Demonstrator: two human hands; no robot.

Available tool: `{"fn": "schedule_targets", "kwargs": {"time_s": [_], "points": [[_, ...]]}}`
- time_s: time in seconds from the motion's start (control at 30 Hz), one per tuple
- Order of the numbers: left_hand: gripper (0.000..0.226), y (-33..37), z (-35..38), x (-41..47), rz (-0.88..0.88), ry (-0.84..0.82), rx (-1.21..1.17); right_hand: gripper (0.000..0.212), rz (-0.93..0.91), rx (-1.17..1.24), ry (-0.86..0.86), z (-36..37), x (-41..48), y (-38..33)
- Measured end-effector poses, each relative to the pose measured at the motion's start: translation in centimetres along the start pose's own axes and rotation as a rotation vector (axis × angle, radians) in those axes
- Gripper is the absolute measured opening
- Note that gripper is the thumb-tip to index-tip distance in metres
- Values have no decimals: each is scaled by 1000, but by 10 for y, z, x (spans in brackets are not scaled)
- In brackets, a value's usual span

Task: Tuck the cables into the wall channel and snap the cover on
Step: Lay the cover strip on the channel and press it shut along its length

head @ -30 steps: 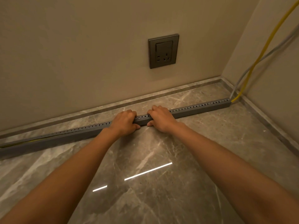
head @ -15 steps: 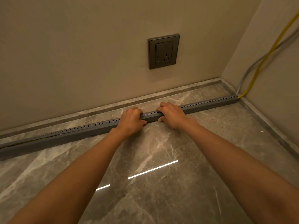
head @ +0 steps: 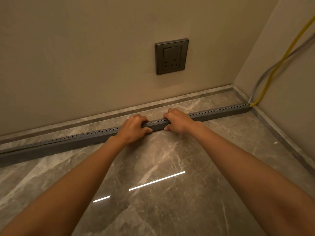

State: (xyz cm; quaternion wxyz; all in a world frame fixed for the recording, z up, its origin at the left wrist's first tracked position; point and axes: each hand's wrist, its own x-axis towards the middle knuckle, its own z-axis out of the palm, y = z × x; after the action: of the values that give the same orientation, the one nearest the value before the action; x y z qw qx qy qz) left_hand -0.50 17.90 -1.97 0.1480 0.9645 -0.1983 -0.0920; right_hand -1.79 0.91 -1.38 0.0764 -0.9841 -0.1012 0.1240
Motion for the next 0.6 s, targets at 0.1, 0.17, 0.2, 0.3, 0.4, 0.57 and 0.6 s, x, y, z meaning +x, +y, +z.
{"fn": "schedule_targets", "kwargs": {"time_s": [0.1,0.17,0.2,0.3,0.4,0.57,0.6], "points": [[41,-14,-8,-5,-53,-68,27,41,-4,21,-14,1,3,-7],[39,-21,-12,-9,-86,-89,68,42,-39,38,1,5,6,-20],[38,-23,-13,-10,-89,-86,78,41,-64,45,9,7,8,-27],[36,-23,-10,-13,-81,-46,116,38,-132,43,47,14,11,-45],[34,-19,-5,-14,-58,-40,184,37,-147,2,91,18,10,-46],[30,-17,0,-13,-87,58,73,35,-122,12,93,15,10,-43],[30,-18,-1,-13,-97,62,23,35,-110,25,89,14,10,-42]]}}
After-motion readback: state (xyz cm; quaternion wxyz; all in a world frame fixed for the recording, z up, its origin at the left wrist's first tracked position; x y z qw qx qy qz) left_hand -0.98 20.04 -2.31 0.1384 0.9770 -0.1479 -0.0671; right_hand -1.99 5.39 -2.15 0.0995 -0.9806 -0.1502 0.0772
